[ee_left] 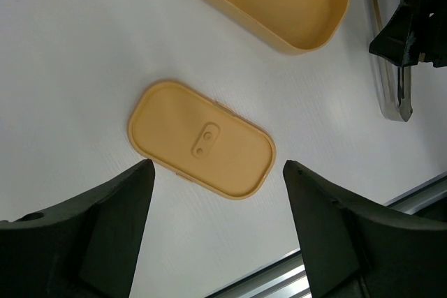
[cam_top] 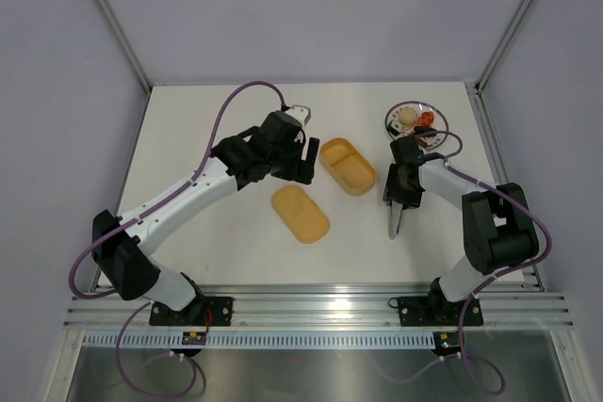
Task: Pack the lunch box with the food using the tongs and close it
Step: Pick up the clamp at the center of the board, then pick up the fake food from the plate.
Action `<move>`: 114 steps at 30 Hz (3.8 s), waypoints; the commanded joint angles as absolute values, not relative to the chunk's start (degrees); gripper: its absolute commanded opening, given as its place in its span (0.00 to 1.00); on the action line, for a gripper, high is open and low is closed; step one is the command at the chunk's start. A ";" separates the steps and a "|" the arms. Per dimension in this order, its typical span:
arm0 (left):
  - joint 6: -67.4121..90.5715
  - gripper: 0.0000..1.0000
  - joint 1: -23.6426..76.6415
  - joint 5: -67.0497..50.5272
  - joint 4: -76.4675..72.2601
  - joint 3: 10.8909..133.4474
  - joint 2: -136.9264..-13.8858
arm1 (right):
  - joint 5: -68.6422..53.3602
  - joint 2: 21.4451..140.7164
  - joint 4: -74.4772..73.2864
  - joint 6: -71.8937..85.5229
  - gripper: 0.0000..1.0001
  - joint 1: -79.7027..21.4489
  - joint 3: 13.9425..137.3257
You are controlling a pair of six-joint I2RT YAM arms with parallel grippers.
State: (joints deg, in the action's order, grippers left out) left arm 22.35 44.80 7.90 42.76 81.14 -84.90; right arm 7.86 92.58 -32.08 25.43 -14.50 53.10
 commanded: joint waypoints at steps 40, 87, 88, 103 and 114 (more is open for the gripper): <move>21.97 0.79 44.47 6.94 40.61 81.39 -85.25 | 14.06 94.57 -24.96 35.07 0.79 -19.34 52.03; 20.39 0.79 41.49 8.17 41.48 82.97 -84.64 | 9.23 82.72 -45.43 23.91 0.37 -19.42 63.35; 20.30 0.79 41.22 8.00 41.48 83.14 -84.55 | 9.05 82.18 -48.05 23.65 0.37 -19.34 64.50; 20.83 0.80 40.43 6.86 41.04 81.12 -82.71 | 7.64 86.75 -61.61 17.67 0.37 -13.80 88.33; 20.74 0.80 39.90 6.15 40.25 79.54 -82.44 | 13.80 89.91 -60.21 16.52 0.40 -12.40 93.07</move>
